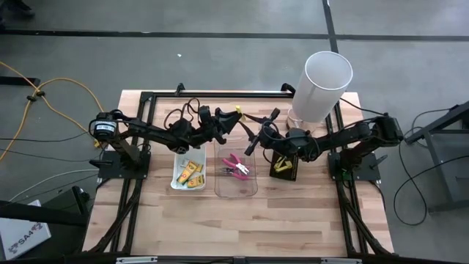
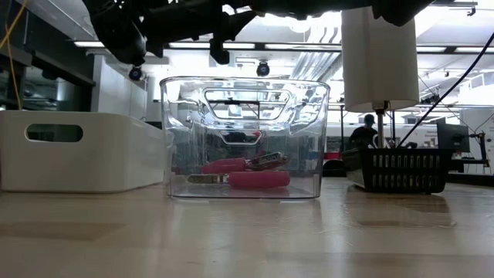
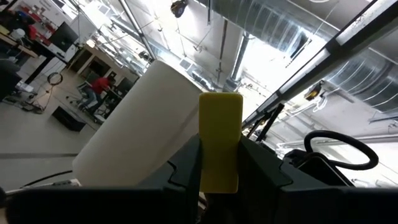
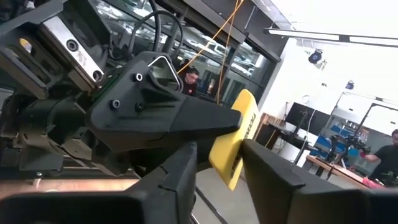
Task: Pick & Place School Supplies
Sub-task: Put the yellow eraser into the black basket
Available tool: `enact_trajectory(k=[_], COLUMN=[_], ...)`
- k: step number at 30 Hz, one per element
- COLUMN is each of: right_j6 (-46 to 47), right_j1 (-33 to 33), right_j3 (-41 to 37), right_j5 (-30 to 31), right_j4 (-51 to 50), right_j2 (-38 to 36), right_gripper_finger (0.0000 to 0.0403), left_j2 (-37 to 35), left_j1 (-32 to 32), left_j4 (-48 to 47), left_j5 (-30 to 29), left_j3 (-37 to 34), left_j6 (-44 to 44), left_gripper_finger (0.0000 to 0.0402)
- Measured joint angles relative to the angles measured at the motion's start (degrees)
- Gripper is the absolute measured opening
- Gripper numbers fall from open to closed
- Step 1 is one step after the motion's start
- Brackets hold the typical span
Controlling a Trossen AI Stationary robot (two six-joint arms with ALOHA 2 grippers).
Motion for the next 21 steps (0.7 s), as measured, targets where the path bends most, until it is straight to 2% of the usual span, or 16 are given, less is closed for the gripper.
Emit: enact_trajectory(k=[10, 21], right_j6=[-0.08, -1.49], right_j1=[-0.02, 0.50], right_j3=[0.02, 0.02], right_j5=[0.84, 2.35], right_j4=[-0.25, -0.50], right_j2=[0.00, 0.04], right_gripper_finger=[0.0035, 0.0030], left_j2=[0.00, 0.00], left_j1=[0.00, -0.07], left_j4=[0.03, -0.08], left_j5=[-0.43, -0.22], left_j3=[-0.04, -0.04], left_j6=[0.57, 1.99], left_gripper_finger=[0.0083, 0.0083])
